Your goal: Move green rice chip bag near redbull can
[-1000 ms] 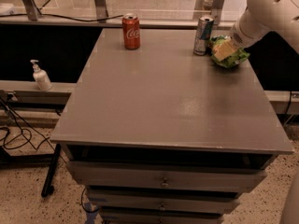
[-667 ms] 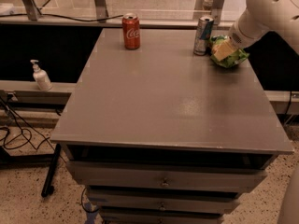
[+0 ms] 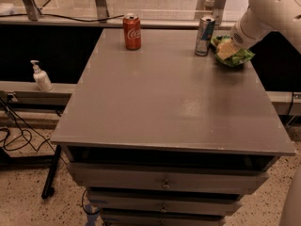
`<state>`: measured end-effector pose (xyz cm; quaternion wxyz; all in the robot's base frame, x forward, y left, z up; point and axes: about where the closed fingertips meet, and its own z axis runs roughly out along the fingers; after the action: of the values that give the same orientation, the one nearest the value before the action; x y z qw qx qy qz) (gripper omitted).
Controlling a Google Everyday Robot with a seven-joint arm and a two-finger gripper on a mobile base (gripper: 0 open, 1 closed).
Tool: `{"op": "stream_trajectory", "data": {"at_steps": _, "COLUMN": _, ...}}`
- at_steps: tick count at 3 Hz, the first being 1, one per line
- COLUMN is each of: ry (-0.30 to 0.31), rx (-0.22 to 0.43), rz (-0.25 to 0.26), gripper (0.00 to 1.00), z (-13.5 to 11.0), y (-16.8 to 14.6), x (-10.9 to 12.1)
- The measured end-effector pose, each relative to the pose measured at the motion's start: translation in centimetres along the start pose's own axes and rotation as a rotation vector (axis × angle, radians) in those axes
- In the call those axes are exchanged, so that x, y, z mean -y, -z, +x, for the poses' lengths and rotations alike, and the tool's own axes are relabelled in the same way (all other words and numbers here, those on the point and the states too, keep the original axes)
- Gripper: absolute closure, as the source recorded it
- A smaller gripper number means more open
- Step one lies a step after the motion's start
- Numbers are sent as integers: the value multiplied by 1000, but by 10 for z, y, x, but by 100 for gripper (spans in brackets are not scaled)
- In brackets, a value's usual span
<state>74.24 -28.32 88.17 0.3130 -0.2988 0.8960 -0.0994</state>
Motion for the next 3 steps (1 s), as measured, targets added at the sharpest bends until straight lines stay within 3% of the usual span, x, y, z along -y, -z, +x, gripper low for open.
{"op": "stream_trajectory", "data": {"at_steps": 1, "ry": 3, "rx": 9, "rz": -11, "gripper": 0, "z": -1, "y": 4, "x": -2}}
{"op": "stream_trajectory", "data": {"at_steps": 2, "ry": 0, "rx": 37, "rz": -49, "gripper": 0, "z": -3, "y": 12, "x": -8}}
{"op": "stream_trajectory", "data": {"at_steps": 3, "ry": 17, "rx": 75, "rz": -96, "gripper": 0, "z": 6, "y": 41, "x": -19}}
